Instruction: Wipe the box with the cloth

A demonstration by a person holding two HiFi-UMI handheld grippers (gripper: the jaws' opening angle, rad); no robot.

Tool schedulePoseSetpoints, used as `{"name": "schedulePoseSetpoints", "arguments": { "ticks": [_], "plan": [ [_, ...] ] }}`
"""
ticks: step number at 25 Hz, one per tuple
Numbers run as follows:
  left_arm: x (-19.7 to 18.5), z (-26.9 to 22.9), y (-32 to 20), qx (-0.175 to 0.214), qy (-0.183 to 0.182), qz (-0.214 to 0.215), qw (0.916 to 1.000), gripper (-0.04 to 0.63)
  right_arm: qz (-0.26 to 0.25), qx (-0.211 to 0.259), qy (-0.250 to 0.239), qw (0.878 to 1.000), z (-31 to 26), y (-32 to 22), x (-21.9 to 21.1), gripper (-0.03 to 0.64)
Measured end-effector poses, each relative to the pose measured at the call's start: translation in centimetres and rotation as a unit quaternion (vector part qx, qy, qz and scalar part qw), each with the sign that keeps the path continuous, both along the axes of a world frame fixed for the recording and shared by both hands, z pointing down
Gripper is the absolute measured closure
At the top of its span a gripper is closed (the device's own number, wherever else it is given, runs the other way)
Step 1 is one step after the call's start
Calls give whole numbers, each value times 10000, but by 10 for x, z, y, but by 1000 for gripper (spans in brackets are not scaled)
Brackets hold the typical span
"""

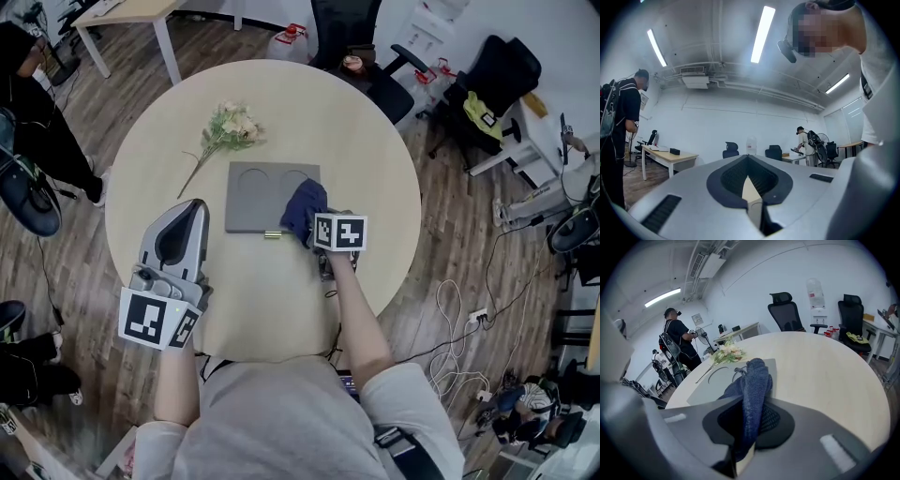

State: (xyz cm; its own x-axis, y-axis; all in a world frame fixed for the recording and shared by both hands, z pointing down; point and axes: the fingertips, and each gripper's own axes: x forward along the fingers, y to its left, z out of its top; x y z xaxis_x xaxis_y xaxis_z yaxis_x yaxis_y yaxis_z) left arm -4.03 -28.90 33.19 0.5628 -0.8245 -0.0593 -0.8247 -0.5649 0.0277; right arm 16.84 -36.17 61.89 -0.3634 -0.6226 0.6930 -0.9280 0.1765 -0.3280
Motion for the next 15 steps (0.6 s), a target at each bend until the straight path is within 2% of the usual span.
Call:
{"name": "schedulePoseSetpoints", "arguments": {
  "ticks": [15],
  "plan": [
    [17,0,-2,-15,-6,173,9998,588,353,48,-15,9994,1,14,40,569]
  ]
}}
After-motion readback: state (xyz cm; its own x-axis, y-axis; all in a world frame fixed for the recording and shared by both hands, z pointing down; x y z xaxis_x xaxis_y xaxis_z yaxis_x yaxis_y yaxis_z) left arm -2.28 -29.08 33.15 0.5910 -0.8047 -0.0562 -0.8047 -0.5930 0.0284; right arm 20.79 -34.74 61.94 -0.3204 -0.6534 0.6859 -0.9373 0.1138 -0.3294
